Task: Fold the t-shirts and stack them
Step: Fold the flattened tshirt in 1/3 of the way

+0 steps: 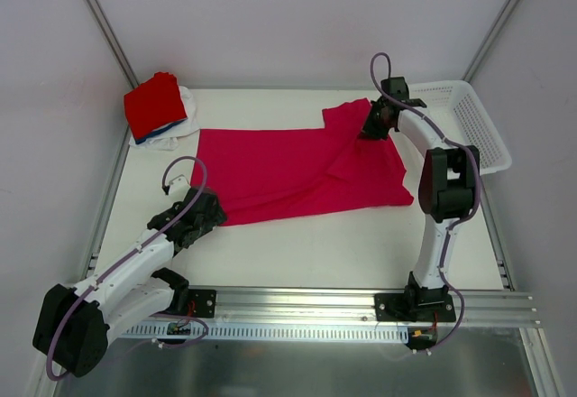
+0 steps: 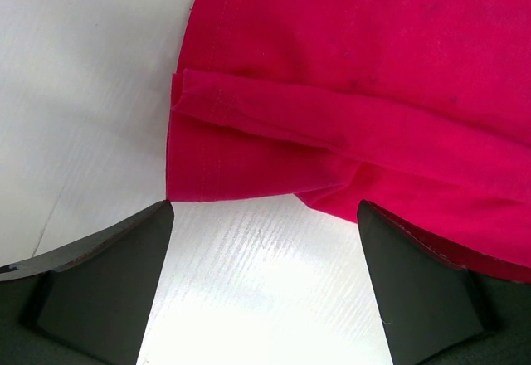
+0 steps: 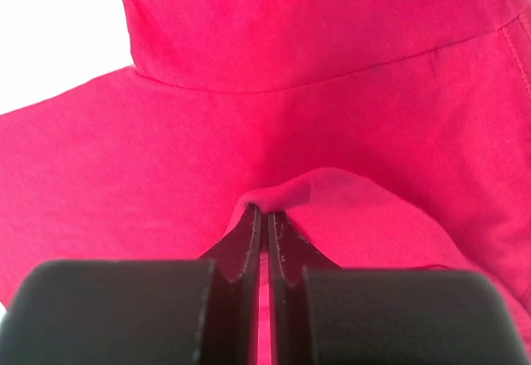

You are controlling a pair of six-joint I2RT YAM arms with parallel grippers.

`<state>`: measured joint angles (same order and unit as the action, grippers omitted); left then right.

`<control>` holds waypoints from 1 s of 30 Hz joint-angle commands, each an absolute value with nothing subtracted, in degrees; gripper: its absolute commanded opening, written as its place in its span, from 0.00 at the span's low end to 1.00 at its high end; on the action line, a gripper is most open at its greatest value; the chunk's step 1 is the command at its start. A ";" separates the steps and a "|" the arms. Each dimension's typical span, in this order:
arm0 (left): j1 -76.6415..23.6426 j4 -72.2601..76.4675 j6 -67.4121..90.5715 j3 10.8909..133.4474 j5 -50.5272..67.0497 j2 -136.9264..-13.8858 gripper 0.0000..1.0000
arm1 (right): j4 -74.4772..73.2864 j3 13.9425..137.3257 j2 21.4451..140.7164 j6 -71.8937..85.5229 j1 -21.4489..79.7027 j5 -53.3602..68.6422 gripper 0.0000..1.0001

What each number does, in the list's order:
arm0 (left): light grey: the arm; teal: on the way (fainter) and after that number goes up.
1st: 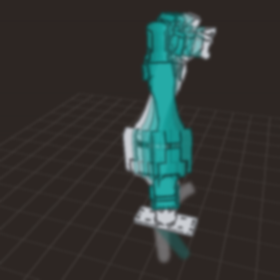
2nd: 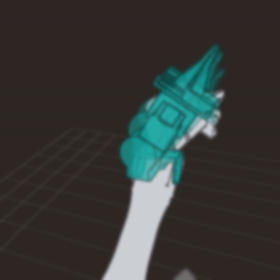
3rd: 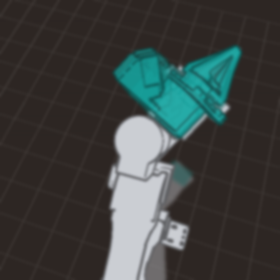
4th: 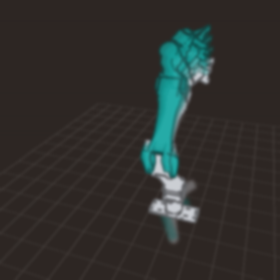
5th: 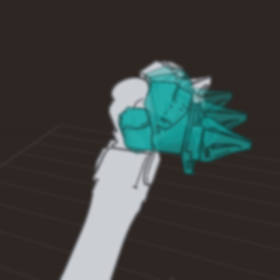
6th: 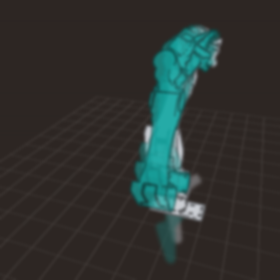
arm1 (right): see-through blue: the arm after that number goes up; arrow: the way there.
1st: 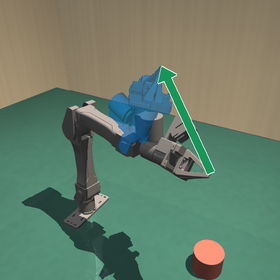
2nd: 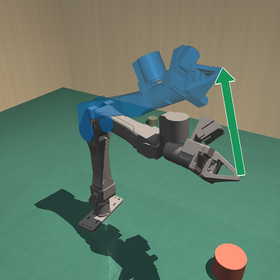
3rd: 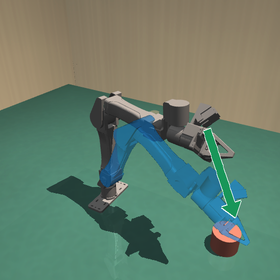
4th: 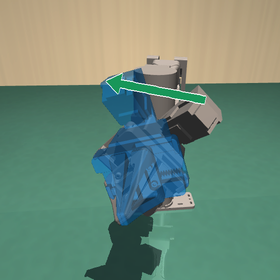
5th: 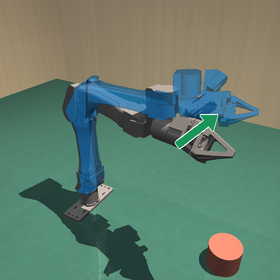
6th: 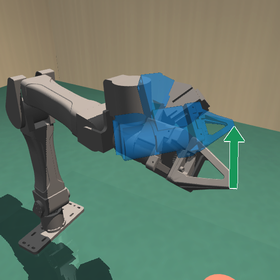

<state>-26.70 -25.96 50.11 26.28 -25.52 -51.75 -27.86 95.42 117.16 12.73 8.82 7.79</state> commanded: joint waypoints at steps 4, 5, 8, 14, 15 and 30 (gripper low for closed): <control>-27.33 -26.10 49.31 26.10 -25.14 -52.03 0.95 | -29.79 98.79 119.09 11.34 8.88 5.02 0.00; -27.25 -26.02 49.31 26.10 -25.05 -52.03 0.95 | -30.06 98.53 118.83 11.25 8.79 4.40 0.00; -27.25 -26.02 49.04 26.19 -25.05 -52.29 0.95 | -30.06 96.25 118.04 11.16 8.79 1.50 0.01; -27.25 -25.93 47.99 26.98 -25.66 -52.65 0.93 | -33.47 94.92 117.42 10.11 8.79 -9.83 1.00; -27.25 -25.93 47.55 27.33 -25.93 -52.65 0.93 | -33.92 95.10 117.07 9.76 8.70 -12.02 0.99; -27.25 -26.10 45.00 35.68 -31.03 -57.65 0.93 | -33.66 72.00 86.51 11.86 9.67 -15.47 0.99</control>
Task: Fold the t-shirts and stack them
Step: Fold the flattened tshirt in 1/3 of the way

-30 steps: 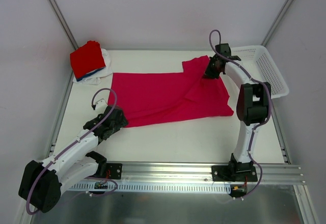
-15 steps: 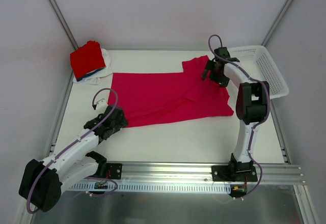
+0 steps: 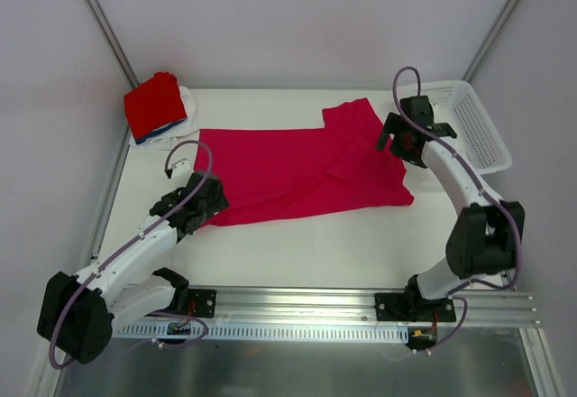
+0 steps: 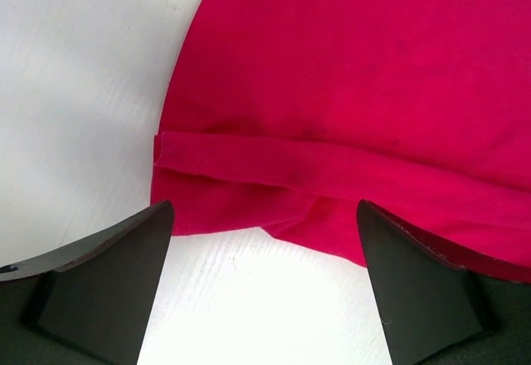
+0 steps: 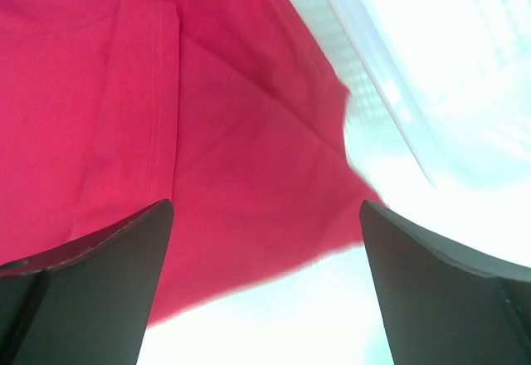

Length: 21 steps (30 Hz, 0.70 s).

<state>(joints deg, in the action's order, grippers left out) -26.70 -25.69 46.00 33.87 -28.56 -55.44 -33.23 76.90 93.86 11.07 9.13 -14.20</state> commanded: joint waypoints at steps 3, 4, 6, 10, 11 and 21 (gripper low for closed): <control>-27.33 -26.01 47.89 35.60 -31.29 -59.76 0.93 | -33.75 66.02 78.16 12.04 9.76 -14.94 1.00; -27.33 -25.93 48.94 35.33 -31.81 -59.94 0.93 | -33.75 64.87 74.48 11.95 9.76 -14.59 0.99; -27.33 -25.75 50.62 34.72 -32.78 -59.68 0.93 | -34.19 61.98 71.12 12.30 9.84 -13.45 0.99; -27.25 -24.44 52.29 34.54 -33.22 -59.94 0.91 | -35.41 58.63 64.70 12.31 10.11 -12.22 0.99; -27.25 -24.35 52.47 34.63 -33.48 -60.12 0.91 | -35.94 58.19 63.03 12.22 10.11 -12.22 0.99; -27.25 -23.64 56.86 34.72 -35.24 -62.84 0.86 | -40.34 54.67 56.96 10.63 10.11 -13.53 0.99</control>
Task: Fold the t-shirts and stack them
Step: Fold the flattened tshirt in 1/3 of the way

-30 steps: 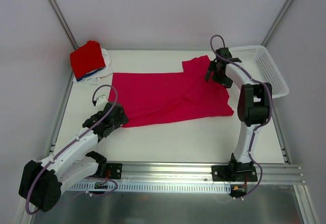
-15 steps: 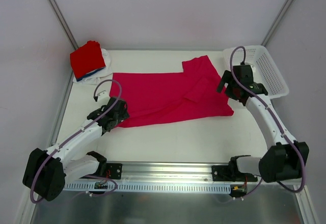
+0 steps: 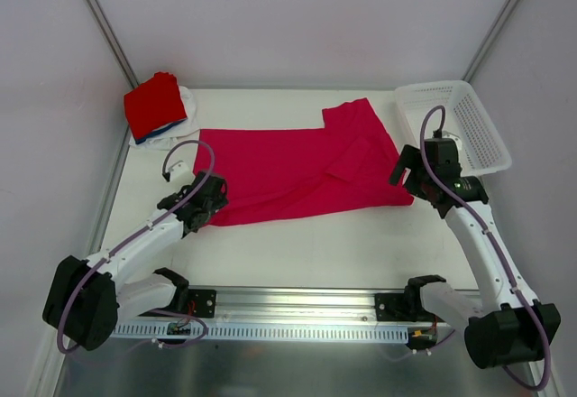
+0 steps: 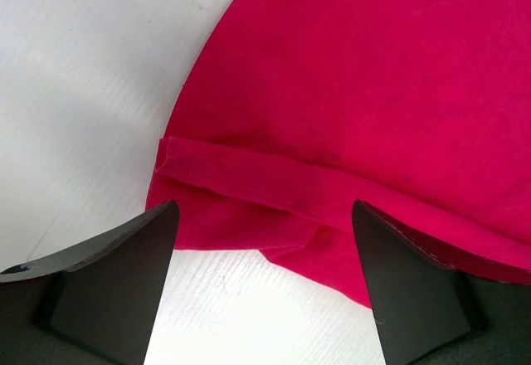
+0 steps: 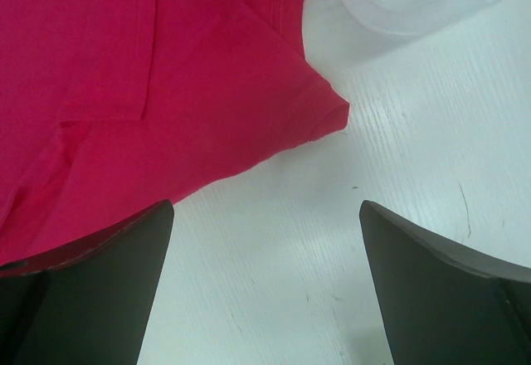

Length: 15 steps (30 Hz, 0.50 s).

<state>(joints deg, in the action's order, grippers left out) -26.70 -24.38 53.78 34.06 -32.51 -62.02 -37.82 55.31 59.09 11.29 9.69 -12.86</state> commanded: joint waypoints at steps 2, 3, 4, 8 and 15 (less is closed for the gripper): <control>-27.25 -23.64 58.44 34.63 -35.77 -63.63 0.85 | -40.95 54.49 56.43 10.55 10.19 -13.54 1.00; -27.25 -23.73 58.88 34.63 -35.77 -64.42 0.84 | -41.22 54.41 56.16 10.55 10.11 -13.54 0.99; -27.25 -23.64 59.41 34.80 -35.77 -64.86 0.85 | -41.39 54.49 56.16 10.46 10.19 -13.71 0.99; -27.25 -23.73 62.30 34.63 -35.77 -66.79 0.84 | -42.71 54.41 55.64 10.28 10.19 -14.41 0.99; -27.33 -23.64 66.00 33.22 -35.68 -68.20 0.83 | -43.33 53.79 54.84 10.19 10.11 -15.12 0.99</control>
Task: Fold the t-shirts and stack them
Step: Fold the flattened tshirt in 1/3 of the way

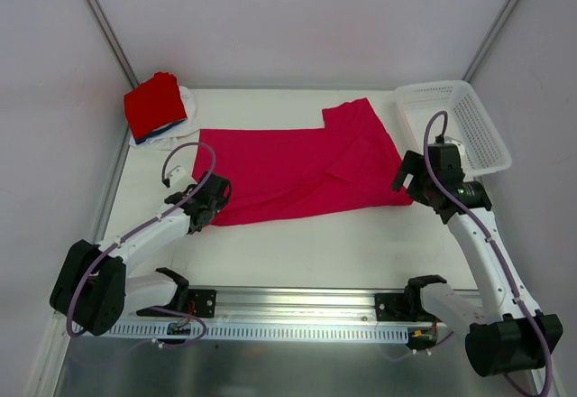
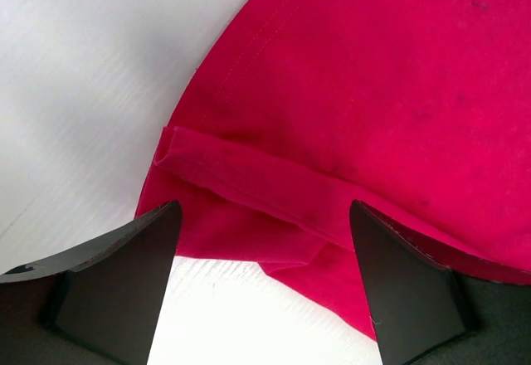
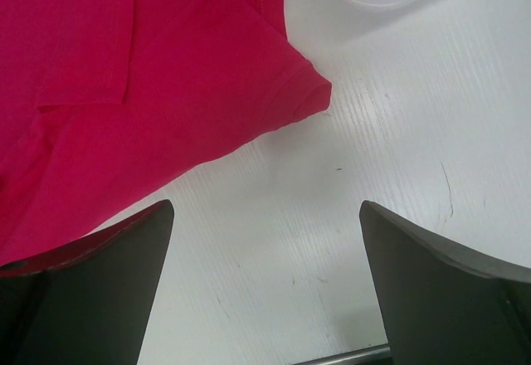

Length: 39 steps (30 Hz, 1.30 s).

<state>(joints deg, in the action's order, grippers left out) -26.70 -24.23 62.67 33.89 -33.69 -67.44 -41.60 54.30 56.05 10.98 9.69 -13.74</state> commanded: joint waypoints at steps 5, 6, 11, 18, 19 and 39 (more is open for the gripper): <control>-27.25 -23.55 67.50 32.87 -36.30 -69.78 0.76 | -43.33 53.26 54.93 10.20 10.11 -14.94 0.99; -27.25 -23.38 67.50 32.87 -36.39 -70.05 0.71 | -43.42 53.17 54.93 10.20 10.11 -14.94 0.99; -27.25 -23.12 68.20 33.13 -36.91 -71.54 0.57 | -43.51 52.65 54.14 10.20 10.11 -15.03 1.00; -27.25 -22.94 68.20 33.58 -37.00 -72.77 0.41 | -43.95 52.12 53.70 10.11 10.20 -15.73 1.00; -27.33 -22.94 68.20 33.57 -36.91 -72.86 0.39 | -43.95 52.03 53.70 10.11 10.11 -15.65 0.99; -27.33 -22.94 65.39 35.15 -37.97 -70.93 0.00 | -42.72 50.45 54.23 10.37 10.19 -15.21 1.00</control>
